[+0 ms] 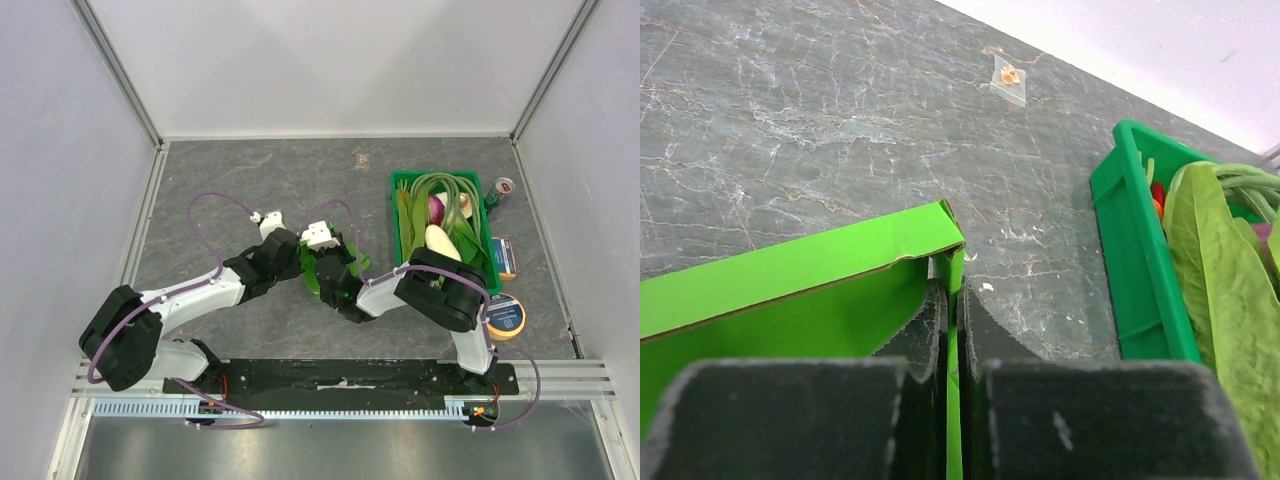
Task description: Fold the paper box
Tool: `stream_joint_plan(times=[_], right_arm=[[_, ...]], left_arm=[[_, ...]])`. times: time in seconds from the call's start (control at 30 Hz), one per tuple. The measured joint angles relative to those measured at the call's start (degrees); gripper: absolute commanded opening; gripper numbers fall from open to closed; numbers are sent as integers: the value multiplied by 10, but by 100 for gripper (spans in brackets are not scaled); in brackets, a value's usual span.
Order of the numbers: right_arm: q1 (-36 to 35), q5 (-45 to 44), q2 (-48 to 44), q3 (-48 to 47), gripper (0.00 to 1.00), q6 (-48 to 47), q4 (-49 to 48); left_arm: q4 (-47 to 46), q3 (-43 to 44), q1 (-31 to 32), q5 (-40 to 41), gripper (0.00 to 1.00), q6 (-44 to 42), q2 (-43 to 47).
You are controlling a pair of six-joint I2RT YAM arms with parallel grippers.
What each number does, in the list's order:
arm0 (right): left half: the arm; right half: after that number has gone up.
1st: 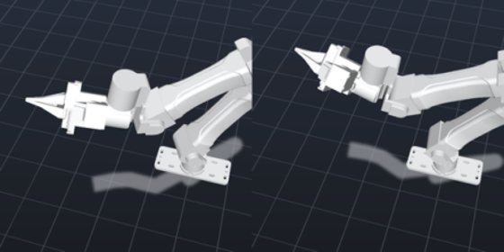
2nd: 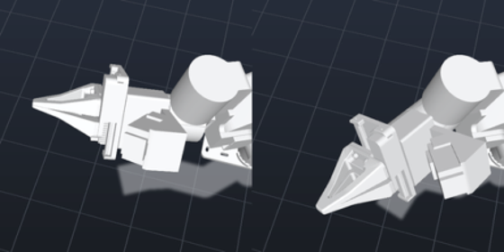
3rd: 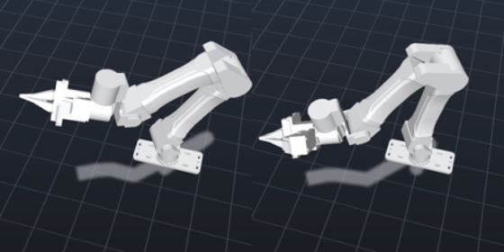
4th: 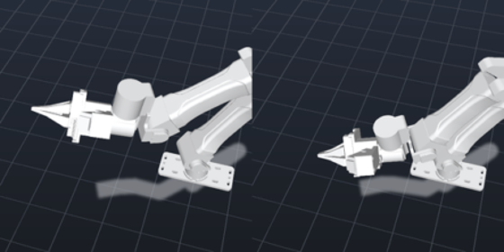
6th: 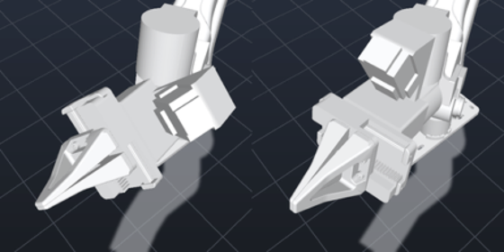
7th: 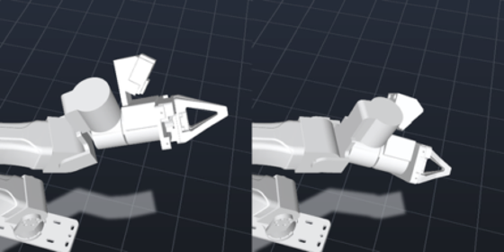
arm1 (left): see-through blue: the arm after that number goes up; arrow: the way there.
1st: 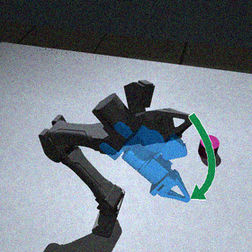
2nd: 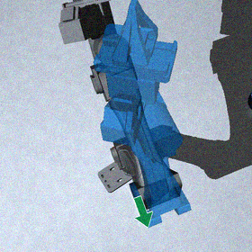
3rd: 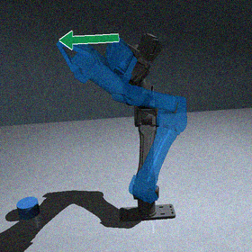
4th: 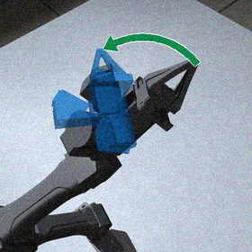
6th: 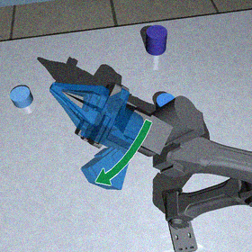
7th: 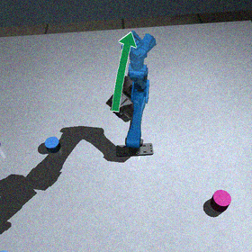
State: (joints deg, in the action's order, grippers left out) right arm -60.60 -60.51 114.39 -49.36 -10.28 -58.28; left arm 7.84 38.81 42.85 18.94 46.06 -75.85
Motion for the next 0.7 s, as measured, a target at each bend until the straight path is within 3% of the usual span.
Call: stream_joint_plan(times=[0.47,0.7], right_arm=[[-65,-39,-37,54,0,6,-42],[-102,-63,-71,68,0,51,-14]], left_arm=[[77,28,0,45,2,33,-4],[162,106,-1,120,2,103,-80]])
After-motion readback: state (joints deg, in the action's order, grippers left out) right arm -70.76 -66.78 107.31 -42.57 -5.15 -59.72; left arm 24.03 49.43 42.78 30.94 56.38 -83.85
